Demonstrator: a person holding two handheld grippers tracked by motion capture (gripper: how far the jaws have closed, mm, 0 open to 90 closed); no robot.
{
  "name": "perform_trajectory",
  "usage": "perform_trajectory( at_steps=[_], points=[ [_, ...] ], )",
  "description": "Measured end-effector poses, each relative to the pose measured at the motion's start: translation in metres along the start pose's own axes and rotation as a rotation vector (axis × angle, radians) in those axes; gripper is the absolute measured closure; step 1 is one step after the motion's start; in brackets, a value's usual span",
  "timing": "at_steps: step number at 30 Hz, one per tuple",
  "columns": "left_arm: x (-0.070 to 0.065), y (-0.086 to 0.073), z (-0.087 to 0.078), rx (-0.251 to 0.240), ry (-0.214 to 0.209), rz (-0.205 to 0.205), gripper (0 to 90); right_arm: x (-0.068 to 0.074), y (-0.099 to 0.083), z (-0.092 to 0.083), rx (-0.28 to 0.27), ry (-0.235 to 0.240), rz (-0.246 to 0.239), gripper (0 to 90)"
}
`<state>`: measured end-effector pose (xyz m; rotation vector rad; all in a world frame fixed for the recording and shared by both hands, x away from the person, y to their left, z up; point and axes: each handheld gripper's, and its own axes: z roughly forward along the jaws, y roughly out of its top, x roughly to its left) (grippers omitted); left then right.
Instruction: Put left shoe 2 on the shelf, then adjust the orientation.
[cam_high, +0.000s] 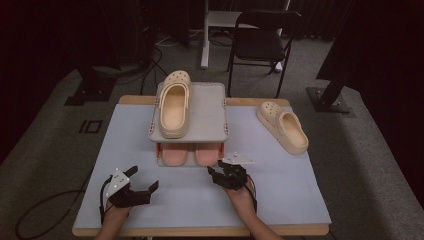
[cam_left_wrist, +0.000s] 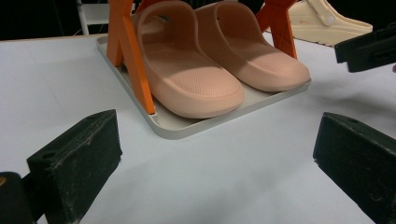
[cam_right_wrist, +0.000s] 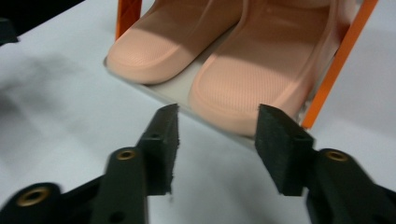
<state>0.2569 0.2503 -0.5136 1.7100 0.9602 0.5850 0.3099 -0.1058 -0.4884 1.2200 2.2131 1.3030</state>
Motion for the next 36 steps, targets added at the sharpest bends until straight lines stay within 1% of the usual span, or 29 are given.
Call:
perform_trajectory(
  at_steps=[2,4,6,7,11,12,13,15,18,21,22,23,24,25,26,27,28,29,30,34,36],
  points=[
    [0.0,0.0,0.0,-0.001,-0.001,-0.001,1.0,-0.003,-0.003,-0.004,0.008,0.009,-0.007,44.5],
    [0.0,0.0,0.0,-0.001,-0.001,-0.001,1.0,-0.004,-0.004,-0.005,0.01,0.015,-0.009,44.5],
    [0.0,0.0,0.001,0.001,-0.001,-0.002,1.0,-0.009,-0.01,-0.013,0.01,0.023,-0.017,41.9],
    [0.0,0.0,0.001,0.001,-0.001,-0.003,1.0,-0.01,-0.012,-0.015,0.009,0.03,-0.012,41.5],
    [-0.001,0.0,0.001,0.003,-0.002,-0.004,1.0,-0.015,-0.014,-0.019,0.01,0.03,-0.003,41.1],
    [-0.001,0.0,0.001,0.003,-0.002,-0.004,1.0,-0.02,-0.015,-0.022,0.01,0.029,0.006,39.8],
    [-0.001,0.0,0.001,0.005,-0.002,-0.002,1.0,-0.023,-0.016,-0.024,0.008,0.028,0.009,39.7],
    [-0.002,-0.001,0.001,0.003,-0.004,-0.004,1.0,-0.027,-0.017,-0.027,0.007,0.016,0.01,37.6],
    [-0.002,-0.001,0.001,0.003,-0.003,-0.008,1.0,-0.035,-0.017,-0.032,0.006,-0.016,0.001,33.4],
    [-0.002,-0.001,0.001,0.005,-0.003,-0.009,1.0,-0.047,-0.017,-0.038,-0.001,-0.021,0.025,30.4],
    [-0.002,-0.001,0.001,0.005,-0.003,-0.009,1.0,-0.047,-0.017,-0.038,-0.001,-0.021,0.025,30.4],
    [-0.002,-0.001,0.001,0.006,-0.003,-0.002,1.0,-0.059,-0.017,-0.043,-0.005,-0.042,0.032,28.5],
    [-0.002,-0.001,0.001,0.006,-0.003,-0.002,1.0,-0.059,-0.017,-0.043,-0.005,-0.042,0.032,28.5],
    [-0.002,0.0,0.001,0.002,-0.004,-0.004,1.0,-0.069,-0.017,-0.046,-0.008,-0.052,0.053,27.8],
    [-0.002,0.0,0.001,0.003,-0.003,-0.003,1.0,-0.074,-0.017,-0.048,-0.015,-0.057,0.067,27.2],
    [-0.002,0.0,0.001,0.003,-0.003,-0.003,1.0,-0.074,-0.017,-0.048,-0.015,-0.057,0.067,27.2],
    [-0.002,0.0,0.001,0.002,-0.004,-0.006,1.0,-0.08,-0.017,-0.049,-0.018,-0.067,0.078,26.5],
    [-0.002,-0.001,0.001,0.004,-0.002,-0.007,1.0,-0.091,-0.017,-0.052,-0.026,-0.081,0.097,26.5],
    [-0.002,-0.001,0.001,0.005,-0.003,-0.005,1.0,-0.097,-0.017,-0.054,-0.028,-0.093,0.107,26.5],
    [-0.002,-0.001,0.001,0.004,-0.002,-0.006,1.0,-0.119,-0.014,-0.059,-0.036,-0.148,0.12,26.5],
    [-0.002,-0.001,0.001,0.005,0.0,-0.002,1.0,-0.128,-0.012,-0.061,-0.041,-0.159,0.125,26.6]
  ],
)
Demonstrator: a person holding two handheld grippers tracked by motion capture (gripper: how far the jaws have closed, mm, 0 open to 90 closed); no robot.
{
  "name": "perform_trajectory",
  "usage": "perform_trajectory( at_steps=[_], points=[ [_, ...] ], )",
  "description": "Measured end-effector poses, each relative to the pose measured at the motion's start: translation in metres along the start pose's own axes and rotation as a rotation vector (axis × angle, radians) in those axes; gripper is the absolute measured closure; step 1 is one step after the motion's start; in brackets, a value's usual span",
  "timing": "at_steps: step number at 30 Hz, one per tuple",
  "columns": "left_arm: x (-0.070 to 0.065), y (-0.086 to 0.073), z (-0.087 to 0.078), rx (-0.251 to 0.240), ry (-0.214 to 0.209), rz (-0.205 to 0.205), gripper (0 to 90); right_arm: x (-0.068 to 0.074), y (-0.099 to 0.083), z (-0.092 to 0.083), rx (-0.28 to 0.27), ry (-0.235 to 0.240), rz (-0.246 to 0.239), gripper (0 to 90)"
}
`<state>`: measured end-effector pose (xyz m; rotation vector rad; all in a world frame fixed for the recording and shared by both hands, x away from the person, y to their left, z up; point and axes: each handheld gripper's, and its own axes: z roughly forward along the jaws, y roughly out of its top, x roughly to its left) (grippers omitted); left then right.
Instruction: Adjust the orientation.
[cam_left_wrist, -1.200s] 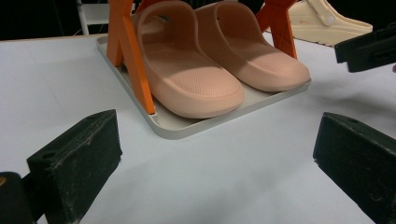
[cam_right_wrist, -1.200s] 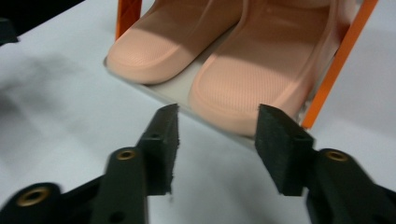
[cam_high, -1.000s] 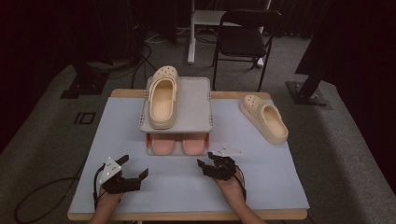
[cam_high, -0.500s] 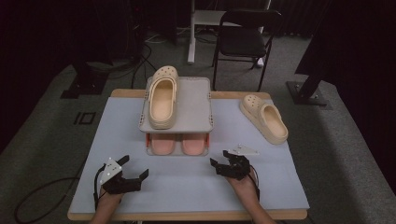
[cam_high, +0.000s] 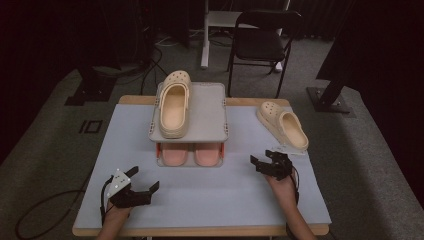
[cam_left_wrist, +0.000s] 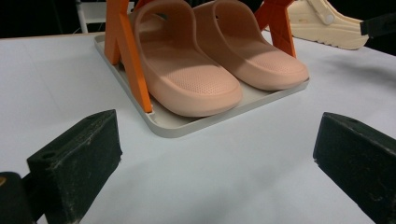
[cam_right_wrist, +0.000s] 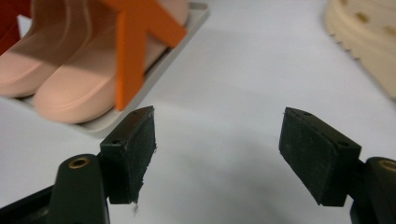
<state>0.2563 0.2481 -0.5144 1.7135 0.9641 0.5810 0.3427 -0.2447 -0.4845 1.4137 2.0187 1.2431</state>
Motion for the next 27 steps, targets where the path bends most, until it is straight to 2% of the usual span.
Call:
perform_trajectory(
  at_steps=[9,17,20,27],
  points=[
    [-0.001,0.002,0.0,-0.011,0.003,-0.005,1.0,-0.03,0.011,-0.002,-0.053,-0.066,-0.003,27.4],
    [0.0,-0.001,-0.001,-0.004,0.0,-0.019,1.0,-0.051,0.02,0.001,-0.089,-0.121,0.03,27.4],
    [0.0,-0.001,-0.001,-0.003,-0.001,-0.019,1.0,-0.061,0.025,0.003,-0.098,-0.117,0.062,27.5],
    [-0.001,-0.001,-0.001,-0.004,0.0,-0.021,1.0,-0.078,0.037,0.006,-0.11,-0.152,0.066,27.5]
  ],
)
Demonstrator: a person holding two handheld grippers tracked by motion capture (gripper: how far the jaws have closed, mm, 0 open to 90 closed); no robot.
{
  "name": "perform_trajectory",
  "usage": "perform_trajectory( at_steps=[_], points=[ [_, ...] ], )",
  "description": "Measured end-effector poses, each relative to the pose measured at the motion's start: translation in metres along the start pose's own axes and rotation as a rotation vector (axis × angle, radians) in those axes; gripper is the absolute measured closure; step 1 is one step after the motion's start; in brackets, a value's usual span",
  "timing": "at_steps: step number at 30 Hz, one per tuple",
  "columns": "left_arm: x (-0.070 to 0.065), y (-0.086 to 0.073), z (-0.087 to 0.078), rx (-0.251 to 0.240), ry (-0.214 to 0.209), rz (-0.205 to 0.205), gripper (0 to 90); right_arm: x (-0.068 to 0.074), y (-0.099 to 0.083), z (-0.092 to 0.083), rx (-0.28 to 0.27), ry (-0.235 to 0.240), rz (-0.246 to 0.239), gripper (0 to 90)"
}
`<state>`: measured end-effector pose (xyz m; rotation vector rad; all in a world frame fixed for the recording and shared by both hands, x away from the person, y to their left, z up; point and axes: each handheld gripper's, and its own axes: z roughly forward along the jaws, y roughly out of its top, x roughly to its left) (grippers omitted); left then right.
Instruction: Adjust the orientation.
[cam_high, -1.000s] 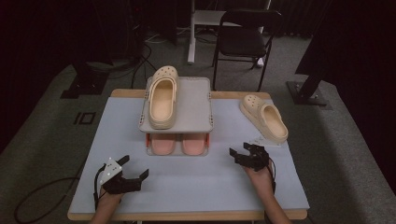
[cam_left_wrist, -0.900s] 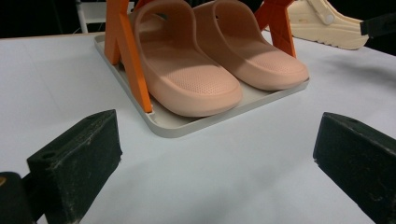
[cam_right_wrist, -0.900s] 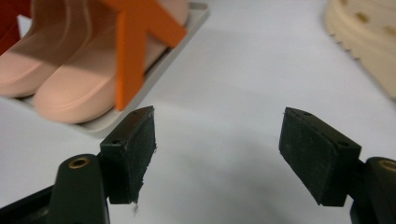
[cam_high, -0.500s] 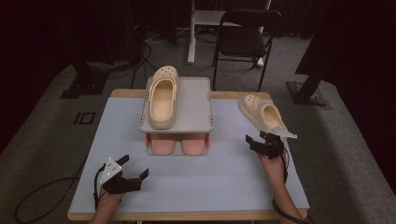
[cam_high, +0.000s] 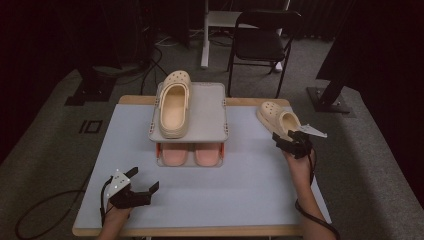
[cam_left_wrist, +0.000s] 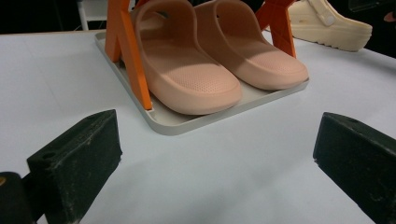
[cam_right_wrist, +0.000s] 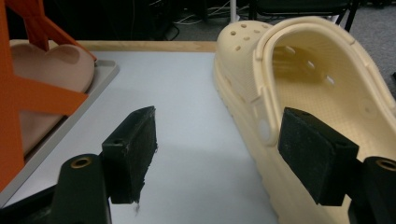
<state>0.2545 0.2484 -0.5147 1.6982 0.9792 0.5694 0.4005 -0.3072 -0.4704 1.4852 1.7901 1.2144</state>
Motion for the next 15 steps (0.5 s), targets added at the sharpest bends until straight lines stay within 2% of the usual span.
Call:
perform_trajectory(
  at_steps=[2,9,15],
  points=[
    [0.0,0.0,0.0,0.001,0.0,0.001,1.0,-0.003,0.003,0.003,0.003,-0.01,-0.008,27.4],
    [-0.001,0.0,-0.002,-0.001,0.001,-0.004,1.0,-0.018,0.012,0.013,0.012,-0.026,0.017,27.5],
    [-0.001,0.0,-0.002,-0.001,0.0,-0.009,1.0,-0.022,0.016,0.027,0.044,-0.036,0.015,27.5]
  ],
)
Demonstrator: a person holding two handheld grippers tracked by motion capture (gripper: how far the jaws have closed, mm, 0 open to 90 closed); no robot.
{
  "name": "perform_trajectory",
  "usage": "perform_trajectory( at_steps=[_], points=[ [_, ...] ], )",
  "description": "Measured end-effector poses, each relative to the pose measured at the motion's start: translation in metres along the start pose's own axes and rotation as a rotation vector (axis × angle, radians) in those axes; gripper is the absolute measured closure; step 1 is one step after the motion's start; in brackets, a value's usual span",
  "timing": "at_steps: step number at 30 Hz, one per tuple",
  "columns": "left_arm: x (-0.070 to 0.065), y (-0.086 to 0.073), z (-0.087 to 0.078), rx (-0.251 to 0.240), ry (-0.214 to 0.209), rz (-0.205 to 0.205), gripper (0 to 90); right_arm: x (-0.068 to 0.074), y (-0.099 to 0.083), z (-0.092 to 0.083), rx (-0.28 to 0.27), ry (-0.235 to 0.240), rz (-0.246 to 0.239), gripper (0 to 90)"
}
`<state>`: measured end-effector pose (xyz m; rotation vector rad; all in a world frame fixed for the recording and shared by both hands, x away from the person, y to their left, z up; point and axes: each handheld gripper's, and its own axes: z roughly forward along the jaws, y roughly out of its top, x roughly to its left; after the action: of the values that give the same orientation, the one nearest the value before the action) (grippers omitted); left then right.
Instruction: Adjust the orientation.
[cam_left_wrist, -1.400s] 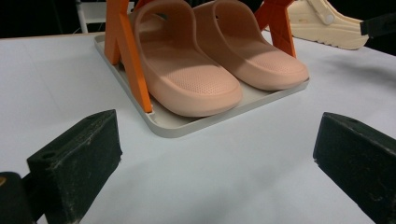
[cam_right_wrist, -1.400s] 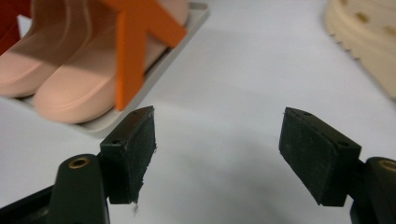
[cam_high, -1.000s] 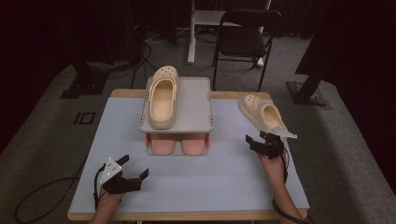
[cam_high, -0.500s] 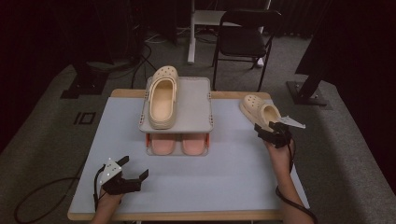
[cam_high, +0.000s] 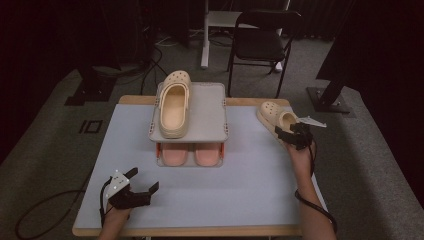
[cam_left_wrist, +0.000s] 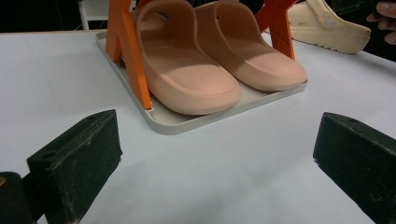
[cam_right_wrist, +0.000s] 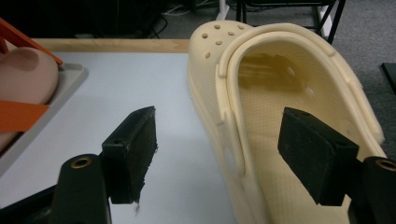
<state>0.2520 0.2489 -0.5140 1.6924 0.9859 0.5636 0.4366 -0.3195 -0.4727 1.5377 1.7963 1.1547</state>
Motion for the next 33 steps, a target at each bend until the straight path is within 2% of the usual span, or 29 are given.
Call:
perform_trajectory(
  at_steps=[3,6,10,18,23,24,25,28,31,33],
  points=[
    [0.0,0.0,0.0,-0.003,0.0,-0.002,1.0,-0.001,0.003,0.007,0.012,-0.004,-0.001,27.5],
    [0.0,0.0,-0.001,-0.002,0.001,-0.003,1.0,-0.003,0.006,0.013,0.021,-0.029,0.0,27.5],
    [0.0,0.0,-0.001,0.0,0.004,-0.008,1.0,-0.005,0.01,0.018,0.027,-0.05,-0.01,31.9],
    [-0.002,0.0,0.0,0.004,0.002,-0.004,1.0,-0.005,0.015,0.03,0.056,-0.048,-0.018,40.0],
    [-0.002,0.0,-0.001,0.003,0.003,-0.004,1.0,-0.005,0.01,0.039,0.117,-0.056,-0.041,50.8],
    [-0.002,0.0,-0.001,0.003,0.003,-0.004,1.0,-0.005,0.01,0.04,0.128,-0.068,-0.056,53.9],
    [-0.002,0.0,-0.002,0.0,0.004,-0.007,1.0,-0.004,0.01,0.04,0.131,-0.069,-0.066,59.7],
    [-0.002,0.0,-0.002,0.0,0.004,-0.008,1.0,-0.004,0.011,0.043,0.155,-0.067,-0.087,69.7],
    [-0.001,0.0,-0.002,0.001,0.004,-0.008,1.0,-0.002,0.012,0.044,0.154,-0.058,-0.104,73.6],
    [-0.001,-0.001,-0.002,0.003,0.005,-0.009,1.0,-0.002,0.012,0.044,0.156,-0.043,-0.091,75.5]
  ],
)
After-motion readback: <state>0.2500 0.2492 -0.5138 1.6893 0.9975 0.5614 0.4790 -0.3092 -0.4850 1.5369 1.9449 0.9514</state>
